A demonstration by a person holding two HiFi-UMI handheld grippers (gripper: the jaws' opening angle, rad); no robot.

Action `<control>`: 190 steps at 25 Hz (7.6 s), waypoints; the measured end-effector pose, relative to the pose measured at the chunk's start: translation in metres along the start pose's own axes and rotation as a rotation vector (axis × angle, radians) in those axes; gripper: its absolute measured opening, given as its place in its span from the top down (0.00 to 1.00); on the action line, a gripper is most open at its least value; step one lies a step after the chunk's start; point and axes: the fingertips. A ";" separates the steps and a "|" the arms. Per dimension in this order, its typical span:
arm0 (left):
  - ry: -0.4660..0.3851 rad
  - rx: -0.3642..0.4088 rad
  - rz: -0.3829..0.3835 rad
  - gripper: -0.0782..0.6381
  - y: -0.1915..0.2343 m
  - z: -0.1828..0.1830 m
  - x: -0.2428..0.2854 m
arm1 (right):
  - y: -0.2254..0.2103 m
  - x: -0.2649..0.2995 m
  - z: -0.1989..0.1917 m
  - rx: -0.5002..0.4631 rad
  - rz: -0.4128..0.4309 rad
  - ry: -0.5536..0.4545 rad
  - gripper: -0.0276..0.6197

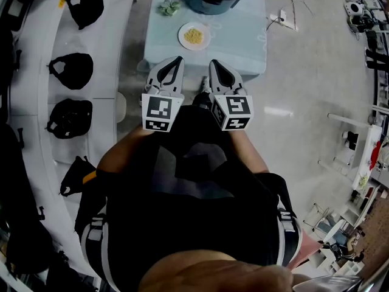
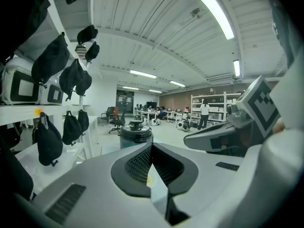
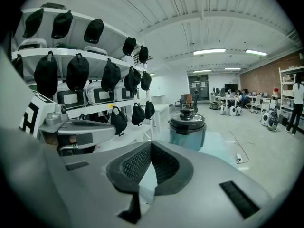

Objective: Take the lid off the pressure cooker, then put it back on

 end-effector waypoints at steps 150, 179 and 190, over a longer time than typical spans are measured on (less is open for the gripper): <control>0.161 -0.059 0.054 0.88 -0.047 -0.017 0.222 | -0.247 0.115 -0.125 -0.190 0.259 0.173 0.50; 0.297 -0.077 0.092 0.88 -0.035 -0.087 0.254 | -0.257 0.186 -0.216 -0.192 0.198 0.255 0.50; 0.287 -0.069 0.050 0.88 -0.052 -0.080 0.264 | -0.255 0.181 -0.233 -0.254 0.179 0.296 0.48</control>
Point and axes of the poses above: the fingertips, and each gripper's own axes: x forward along the fingers, y to its left, z out of its top, and after that the axes turned 13 degrees about -x, right-handed
